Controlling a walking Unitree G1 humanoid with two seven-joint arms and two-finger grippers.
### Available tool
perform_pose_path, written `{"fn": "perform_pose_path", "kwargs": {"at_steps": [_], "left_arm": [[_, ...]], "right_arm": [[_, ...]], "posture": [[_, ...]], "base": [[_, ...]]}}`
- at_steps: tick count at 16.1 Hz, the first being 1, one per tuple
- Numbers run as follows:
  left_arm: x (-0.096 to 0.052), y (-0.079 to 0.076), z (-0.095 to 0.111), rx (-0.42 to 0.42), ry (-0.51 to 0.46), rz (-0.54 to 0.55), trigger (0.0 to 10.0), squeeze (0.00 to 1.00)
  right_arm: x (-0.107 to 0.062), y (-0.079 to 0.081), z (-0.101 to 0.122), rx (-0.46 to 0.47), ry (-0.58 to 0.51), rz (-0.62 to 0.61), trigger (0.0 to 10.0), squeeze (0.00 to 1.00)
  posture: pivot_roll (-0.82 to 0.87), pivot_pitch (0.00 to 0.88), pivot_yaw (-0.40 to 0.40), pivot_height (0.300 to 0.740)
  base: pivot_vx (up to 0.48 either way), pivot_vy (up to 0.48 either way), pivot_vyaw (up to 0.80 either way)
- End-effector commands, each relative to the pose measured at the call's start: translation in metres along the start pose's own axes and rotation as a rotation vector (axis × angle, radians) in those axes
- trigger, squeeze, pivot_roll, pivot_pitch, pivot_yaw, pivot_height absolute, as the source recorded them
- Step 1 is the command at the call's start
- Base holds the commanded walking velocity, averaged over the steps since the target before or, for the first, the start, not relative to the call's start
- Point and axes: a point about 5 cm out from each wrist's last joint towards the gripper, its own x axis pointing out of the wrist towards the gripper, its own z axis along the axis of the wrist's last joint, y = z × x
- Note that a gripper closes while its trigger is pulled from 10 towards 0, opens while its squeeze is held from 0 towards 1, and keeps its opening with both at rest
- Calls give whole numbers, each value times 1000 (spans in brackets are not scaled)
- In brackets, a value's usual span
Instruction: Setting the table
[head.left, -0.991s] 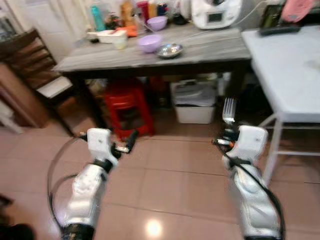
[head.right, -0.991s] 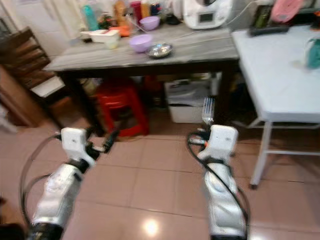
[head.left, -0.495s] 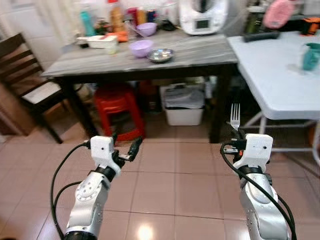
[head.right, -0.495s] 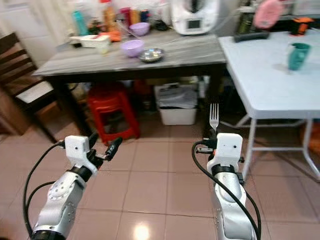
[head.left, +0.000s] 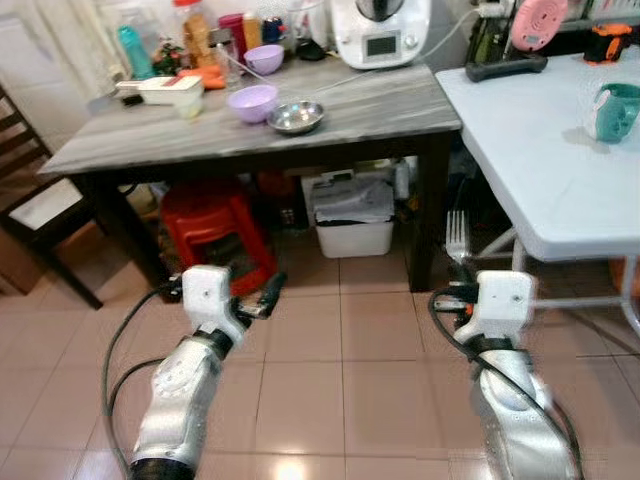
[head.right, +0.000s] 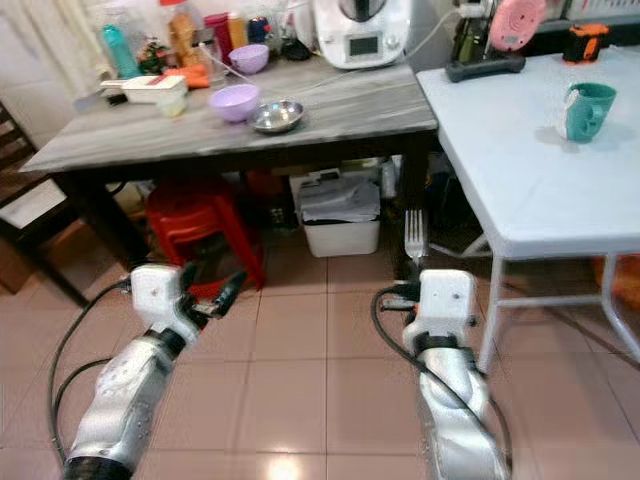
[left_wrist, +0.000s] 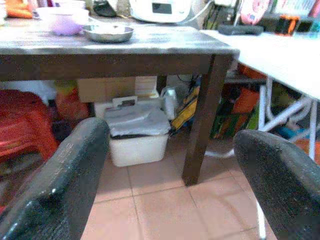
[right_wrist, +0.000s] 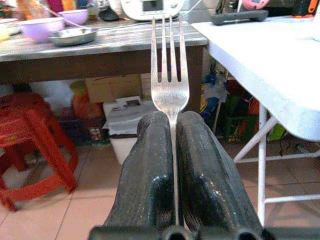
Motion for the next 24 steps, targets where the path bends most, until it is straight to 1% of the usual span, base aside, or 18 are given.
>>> {"fn": "perform_pose_path", "kwargs": {"at_steps": [1, 5, 8, 14, 15, 16, 17, 24], "left_arm": [[-4, 13, 5, 28, -1, 27, 10000, 0], [-5, 16, 6, 37, -1, 32, 10000, 0], [-5, 15, 6, 38, -1, 34, 10000, 0], [-4, 12, 5, 33, -1, 22, 10000, 0], [-4, 12, 5, 33, 0, 21, 10000, 0], [-4, 12, 5, 32, 0, 19, 10000, 0], [-4, 11, 5, 31, 0, 17, 10000, 0], [-4, 7, 3, 22, 3, 10, 10000, 0]], "right_arm": [[2, 12, 11, 28, -48, 33, 10000, 0], [2, 15, 10, 32, -51, 38, 10000, 0], [3, 15, 10, 34, -52, 41, 10000, 0], [2, 17, 9, 43, -53, 39, 10000, 0], [2, 16, 8, 57, -38, 25, 10000, 0], [2, 16, 7, 70, -32, 19, 10000, 0], [2, 16, 8, 68, -37, 21, 10000, 0], [3, 17, 9, 70, -38, 22, 10000, 0]], "posture": [[-74, 0, 149, 740], [-69, 0, 150, 740], [-66, 0, 150, 740], [-67, 0, 154, 740], [-67, 0, 154, 740], [-69, 0, 155, 740], [-70, 0, 156, 740], [-70, 0, 149, 740]], "base": [[480, 0, 413], [480, 0, 103], [480, 0, 619], [480, 0, 0], [480, 0, 0], [480, 0, -800], [480, 0, -763], [480, 0, 0]]}}
